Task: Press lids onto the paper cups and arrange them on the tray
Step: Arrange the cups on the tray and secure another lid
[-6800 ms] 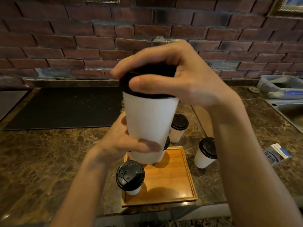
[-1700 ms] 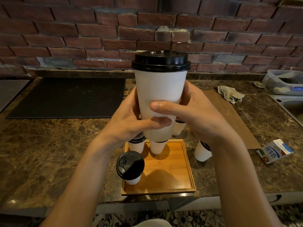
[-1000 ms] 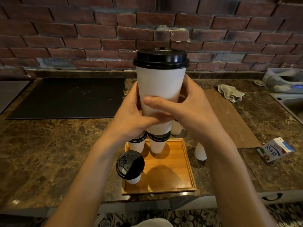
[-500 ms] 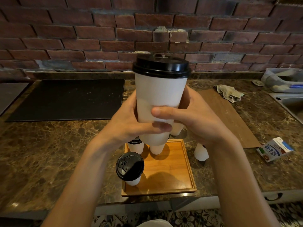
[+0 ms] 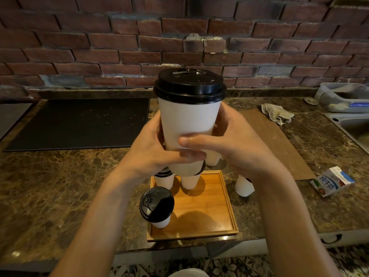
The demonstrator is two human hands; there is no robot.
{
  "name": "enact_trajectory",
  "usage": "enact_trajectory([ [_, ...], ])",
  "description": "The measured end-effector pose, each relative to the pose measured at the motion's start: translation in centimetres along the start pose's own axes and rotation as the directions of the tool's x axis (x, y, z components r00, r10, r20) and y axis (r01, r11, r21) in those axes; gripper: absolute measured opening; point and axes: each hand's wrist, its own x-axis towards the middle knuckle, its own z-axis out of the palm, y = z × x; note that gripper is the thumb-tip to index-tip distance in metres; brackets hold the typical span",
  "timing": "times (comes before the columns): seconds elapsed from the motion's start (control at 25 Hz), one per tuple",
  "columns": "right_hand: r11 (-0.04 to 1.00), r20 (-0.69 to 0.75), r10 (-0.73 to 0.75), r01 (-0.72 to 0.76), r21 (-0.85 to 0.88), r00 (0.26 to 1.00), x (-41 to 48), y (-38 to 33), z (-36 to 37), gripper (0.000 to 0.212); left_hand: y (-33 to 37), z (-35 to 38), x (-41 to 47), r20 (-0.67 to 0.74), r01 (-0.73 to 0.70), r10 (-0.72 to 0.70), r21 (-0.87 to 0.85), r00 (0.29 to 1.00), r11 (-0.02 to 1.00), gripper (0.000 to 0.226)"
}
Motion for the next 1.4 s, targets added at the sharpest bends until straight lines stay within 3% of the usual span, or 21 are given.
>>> enact_trajectory([
  [0.2, 0.999, -0.106, -0.011, 0.007, -0.043, 0.994, 0.0, -0.3, 0.9, 0.069, 0.1, 0.8, 0.2, -0.117, -0.043, 0.053, 0.083, 0.992, 0.996, 0.082],
  [0.4, 0.991, -0.269, -0.004, -0.032, -0.13, 0.963, 0.3, 0.2, 2.7, 0.082, -0.4, 1.9, 0.4, -0.208, -0.055, 0.056, 0.012, 0.977, 0.998, 0.08],
  [0.6, 0.982, -0.322, -0.015, -0.048, -0.185, 0.947, 0.5, 0.5, 2.9, 0.083, -0.7, 1.9, 0.8, -0.25, -0.009, 0.009, 0.001, 0.968, 1.0, 0.085],
  [0.88, 0.991, -0.288, -0.051, 0.012, -0.136, 0.956, 0.8, 0.2, 2.2, 0.075, -0.8, 0.7, 0.7, -0.141, -0.02, 0.025, 0.04, 0.99, 0.999, 0.081],
  [1.24, 1.0, -0.101, 0.003, -0.006, -0.021, 0.995, 0.6, 0.4, 0.7, 0.068, -0.5, 0.1, 0.3, -0.038, -0.015, 0.014, -0.034, 0.999, 0.999, 0.069],
  [1.4, 0.999, -0.012, 0.045, -0.045, -0.002, 0.999, 0.5, 0.6, 0.1, 0.065, -0.5, -0.5, 0.2, 0.064, 0.043, -0.039, -0.074, 0.997, 0.996, 0.074],
])
